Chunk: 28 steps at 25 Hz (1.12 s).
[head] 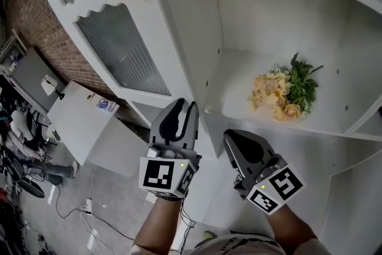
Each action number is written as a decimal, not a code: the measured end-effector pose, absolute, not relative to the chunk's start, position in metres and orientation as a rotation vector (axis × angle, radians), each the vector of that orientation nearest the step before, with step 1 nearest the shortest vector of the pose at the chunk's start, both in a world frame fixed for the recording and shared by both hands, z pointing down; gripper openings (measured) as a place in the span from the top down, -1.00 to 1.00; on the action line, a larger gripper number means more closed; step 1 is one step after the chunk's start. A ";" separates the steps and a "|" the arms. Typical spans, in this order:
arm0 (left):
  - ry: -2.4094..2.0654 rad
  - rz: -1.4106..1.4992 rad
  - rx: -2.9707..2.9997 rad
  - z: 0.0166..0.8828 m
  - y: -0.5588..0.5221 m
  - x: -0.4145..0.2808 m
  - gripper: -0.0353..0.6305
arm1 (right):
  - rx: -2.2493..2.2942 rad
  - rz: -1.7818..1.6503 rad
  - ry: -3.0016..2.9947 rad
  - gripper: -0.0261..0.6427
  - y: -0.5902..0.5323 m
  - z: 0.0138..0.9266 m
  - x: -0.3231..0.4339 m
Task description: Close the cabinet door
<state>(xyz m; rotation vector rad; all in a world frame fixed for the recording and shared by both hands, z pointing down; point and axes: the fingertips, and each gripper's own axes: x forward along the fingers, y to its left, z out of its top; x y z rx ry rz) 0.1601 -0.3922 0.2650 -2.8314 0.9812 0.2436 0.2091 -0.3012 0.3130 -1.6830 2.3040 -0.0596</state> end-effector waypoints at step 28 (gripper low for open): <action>0.868 0.207 -2.932 0.297 -0.308 0.071 0.84 | -1.700 -0.075 2.351 0.87 -0.273 0.330 0.129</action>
